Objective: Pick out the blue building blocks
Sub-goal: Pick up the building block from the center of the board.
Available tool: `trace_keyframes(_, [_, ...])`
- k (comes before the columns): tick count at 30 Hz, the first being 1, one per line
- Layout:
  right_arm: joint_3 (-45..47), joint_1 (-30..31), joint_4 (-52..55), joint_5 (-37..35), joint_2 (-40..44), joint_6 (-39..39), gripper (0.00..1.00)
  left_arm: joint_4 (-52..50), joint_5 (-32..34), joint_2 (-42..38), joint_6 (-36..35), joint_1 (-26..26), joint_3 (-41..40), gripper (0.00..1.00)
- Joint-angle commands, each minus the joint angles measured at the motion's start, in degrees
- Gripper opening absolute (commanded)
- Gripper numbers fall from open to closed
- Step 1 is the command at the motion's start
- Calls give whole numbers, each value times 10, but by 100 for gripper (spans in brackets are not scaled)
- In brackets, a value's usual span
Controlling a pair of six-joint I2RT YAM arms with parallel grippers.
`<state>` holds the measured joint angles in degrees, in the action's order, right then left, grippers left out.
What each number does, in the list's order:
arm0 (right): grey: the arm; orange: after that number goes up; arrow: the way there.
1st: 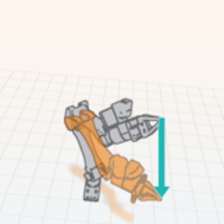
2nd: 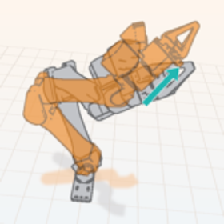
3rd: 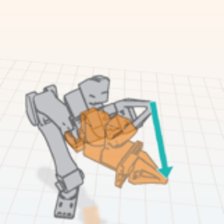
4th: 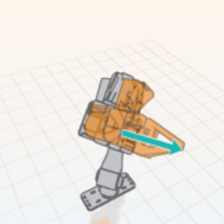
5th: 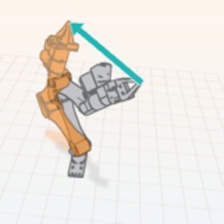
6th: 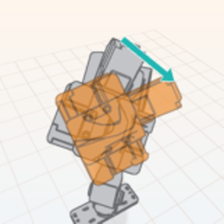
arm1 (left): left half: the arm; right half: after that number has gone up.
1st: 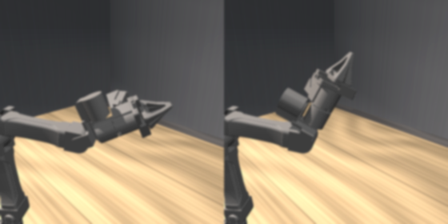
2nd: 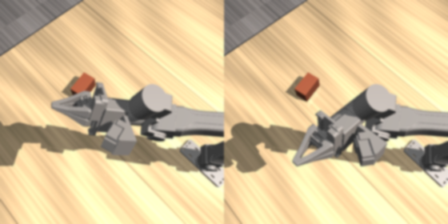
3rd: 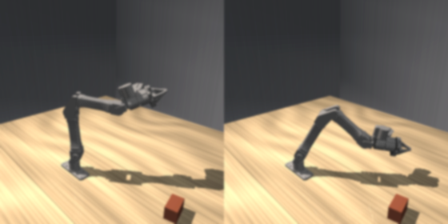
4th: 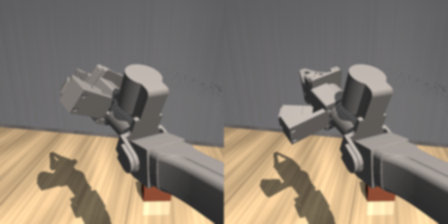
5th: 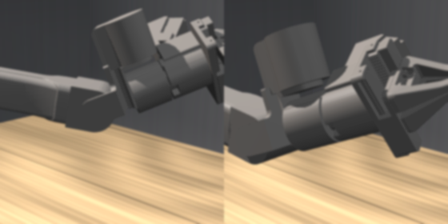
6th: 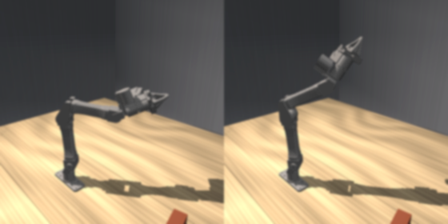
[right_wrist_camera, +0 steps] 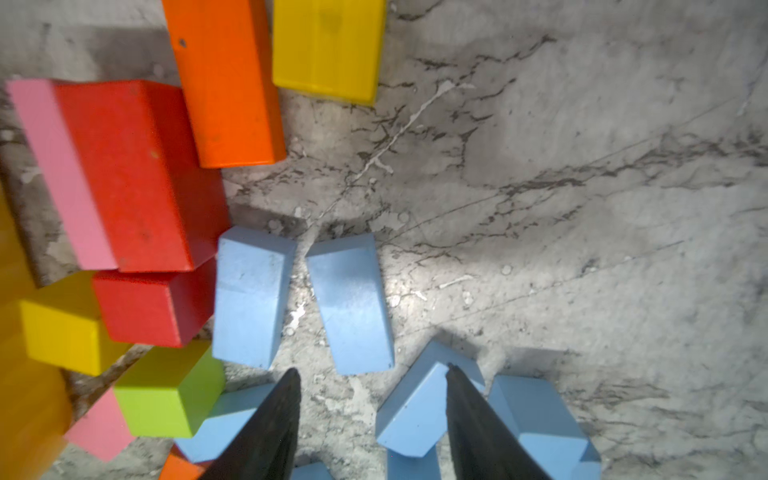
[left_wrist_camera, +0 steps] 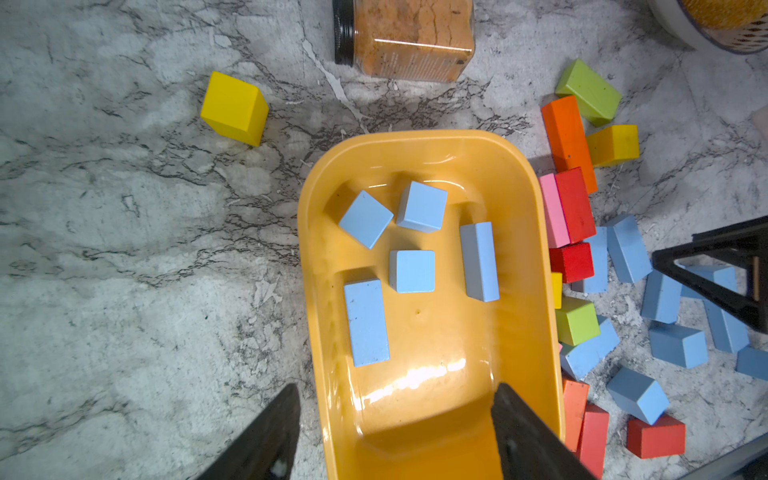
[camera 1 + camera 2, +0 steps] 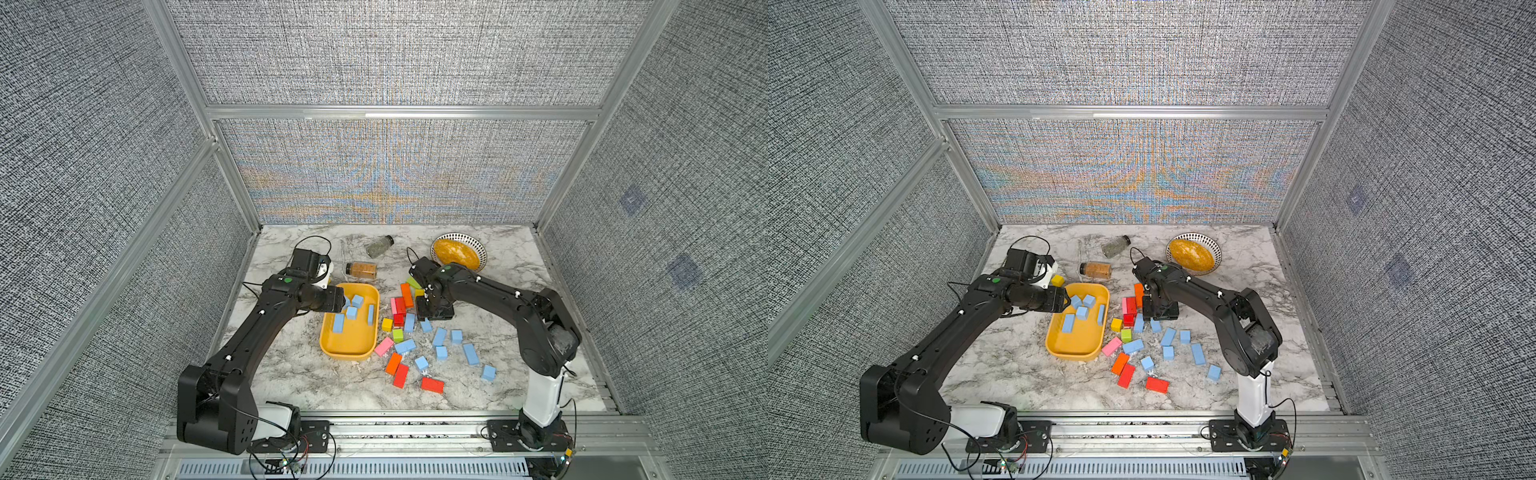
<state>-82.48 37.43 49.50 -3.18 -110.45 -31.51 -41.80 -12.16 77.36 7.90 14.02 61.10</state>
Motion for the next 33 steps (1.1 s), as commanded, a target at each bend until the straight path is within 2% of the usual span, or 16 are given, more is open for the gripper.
trace_keyframes(1, [-12,-4,7,-7,-16,34,55,9,-2,-4,-7,-3,-2,74])
trace_keyframes(14, [-19,-16,-34,36,-65,59,47,9,-7,-1,-9,-5,-6,74])
trace_keyframes(23, [-11,-16,-26,27,-54,45,24,8,-19,0,-20,-7,-4,74])
trace_keyframes(27, [-9,-14,-69,58,14,39,21,-11,-116,-17,-110,-7,9,74])
trace_keyframes(29, [8,-9,-128,105,62,51,20,11,-153,-32,-118,-7,1,75])
trace_keyframes(33, [63,1,-267,178,162,52,19,102,-270,-59,-115,-6,-23,74])
